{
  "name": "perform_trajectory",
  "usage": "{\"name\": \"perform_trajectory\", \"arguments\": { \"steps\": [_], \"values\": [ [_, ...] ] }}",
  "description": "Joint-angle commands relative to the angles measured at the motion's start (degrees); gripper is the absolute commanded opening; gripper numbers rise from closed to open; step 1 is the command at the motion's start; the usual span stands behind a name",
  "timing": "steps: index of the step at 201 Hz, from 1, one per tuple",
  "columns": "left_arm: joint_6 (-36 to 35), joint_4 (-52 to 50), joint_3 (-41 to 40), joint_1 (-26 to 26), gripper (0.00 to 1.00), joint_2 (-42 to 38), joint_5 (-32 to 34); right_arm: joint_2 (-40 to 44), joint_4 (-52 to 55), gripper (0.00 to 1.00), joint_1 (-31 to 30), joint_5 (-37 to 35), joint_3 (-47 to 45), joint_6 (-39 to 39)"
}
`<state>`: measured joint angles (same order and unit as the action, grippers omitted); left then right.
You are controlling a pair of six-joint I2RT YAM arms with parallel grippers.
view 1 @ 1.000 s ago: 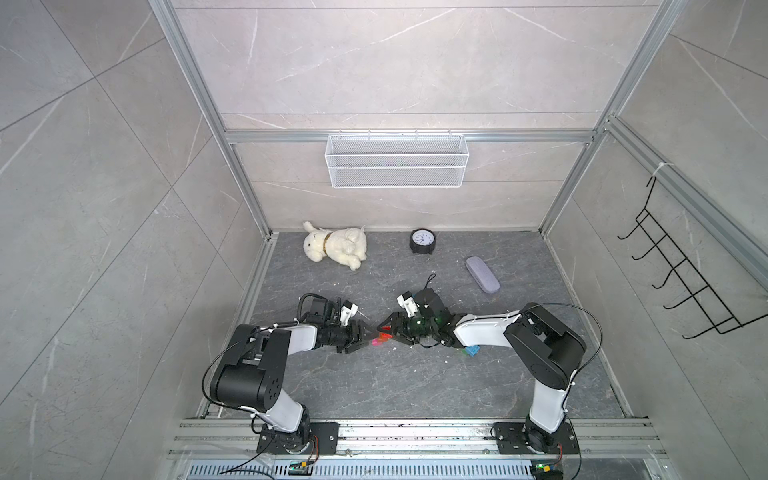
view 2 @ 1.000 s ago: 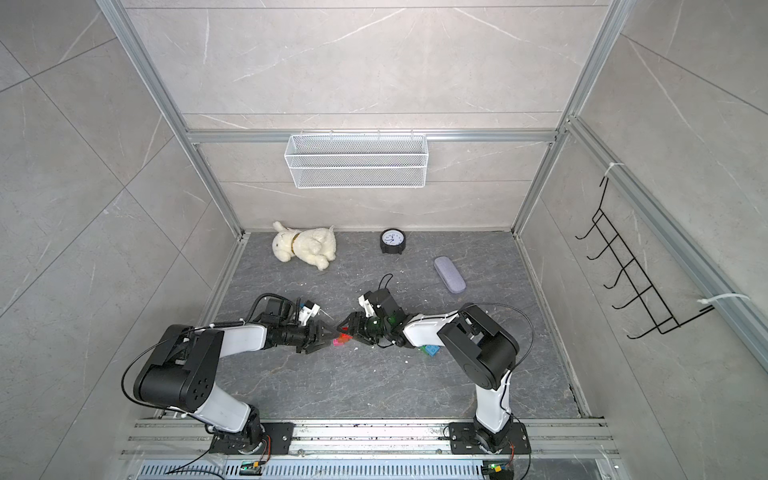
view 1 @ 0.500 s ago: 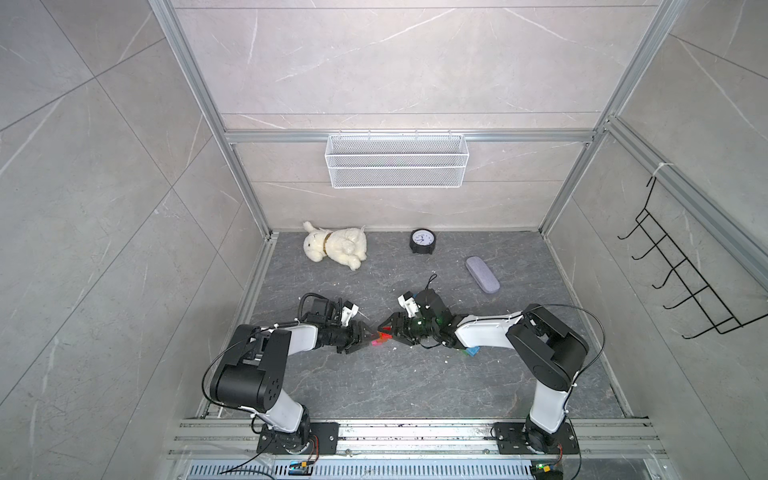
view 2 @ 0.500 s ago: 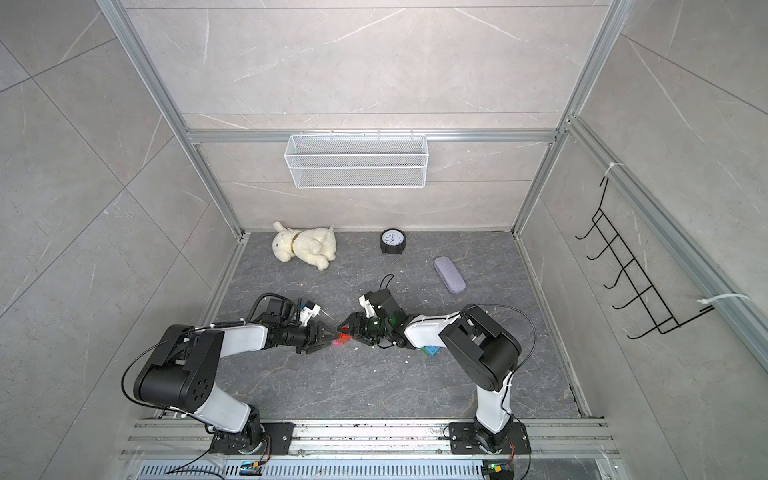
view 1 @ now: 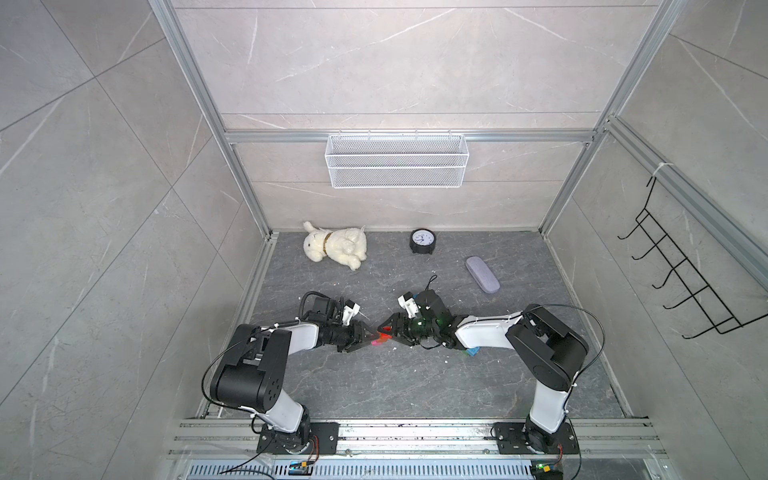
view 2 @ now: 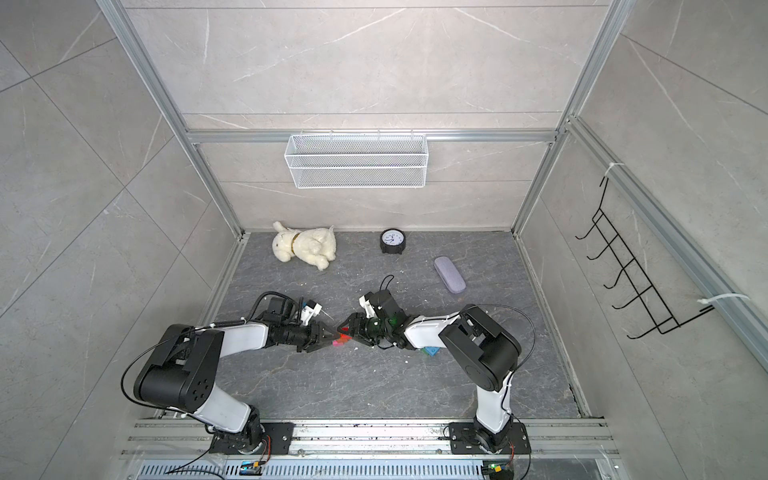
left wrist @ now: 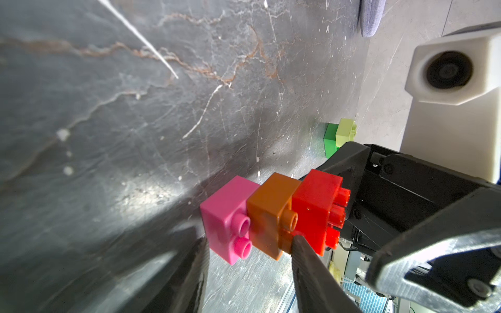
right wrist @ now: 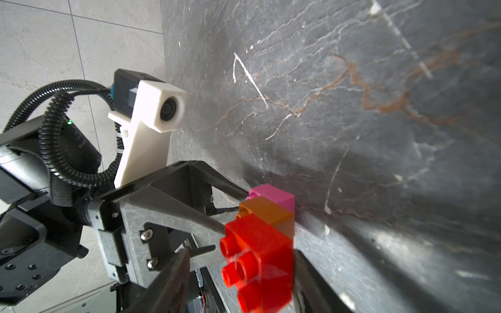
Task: Assemble the letter y with lego
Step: Adjust the lego brick at the center of the board.
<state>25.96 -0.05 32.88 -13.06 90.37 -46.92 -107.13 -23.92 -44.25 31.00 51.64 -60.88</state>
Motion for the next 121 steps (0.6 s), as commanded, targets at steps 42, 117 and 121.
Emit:
{"name": "perform_trajectory", "arguments": {
  "steps": [42, 117, 121],
  "values": [
    [-1.8, -4.73, 0.08, -1.13, 0.48, 2.18, 6.19, 3.71, 2.47, 0.64, 0.03, -2.84, -2.05, 1.24],
    [-0.94, -4.35, 0.52, -3.06, 0.43, 2.8, 6.55, 14.22, 19.52, 0.64, 2.78, -7.47, -1.19, 9.88],
    [-0.72, -4.3, 0.51, -3.11, 0.43, 2.88, 6.57, 14.71, 20.4, 0.64, 2.99, -7.67, -1.19, 10.32]
  ]
}}
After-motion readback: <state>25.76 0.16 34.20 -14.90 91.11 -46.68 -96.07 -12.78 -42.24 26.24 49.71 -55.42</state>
